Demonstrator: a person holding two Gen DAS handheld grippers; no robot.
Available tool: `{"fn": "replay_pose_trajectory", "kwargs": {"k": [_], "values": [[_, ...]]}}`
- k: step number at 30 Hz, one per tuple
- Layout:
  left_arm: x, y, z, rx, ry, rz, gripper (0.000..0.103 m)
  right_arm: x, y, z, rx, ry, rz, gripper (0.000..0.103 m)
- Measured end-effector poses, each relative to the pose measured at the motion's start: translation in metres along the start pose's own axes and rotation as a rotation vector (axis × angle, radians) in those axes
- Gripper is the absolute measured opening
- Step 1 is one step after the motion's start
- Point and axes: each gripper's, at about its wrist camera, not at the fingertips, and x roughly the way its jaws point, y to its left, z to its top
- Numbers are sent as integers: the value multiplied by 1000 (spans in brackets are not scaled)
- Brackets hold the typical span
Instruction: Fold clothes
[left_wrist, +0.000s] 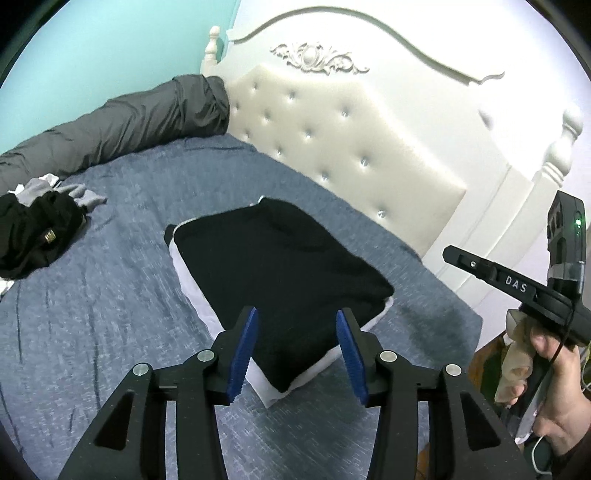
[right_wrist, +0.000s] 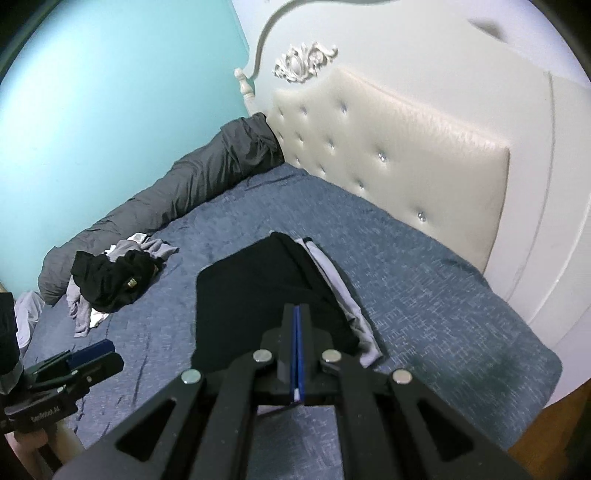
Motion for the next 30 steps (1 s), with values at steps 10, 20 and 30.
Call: {"fn": "replay_pose_trajectory", "kwargs": {"k": [10, 20, 30], "values": [[-64, -22, 4, 38, -52, -10, 59, -70, 27, -2, -21, -48, -29, 0], [-123, -37, -4, 78, -98, 0, 65, -126, 46, -15, -24, -78, -52, 1], [-156, -44, -18, 89, -112, 1, 67, -167, 64, -31, -29, -95, -51, 2]]}}
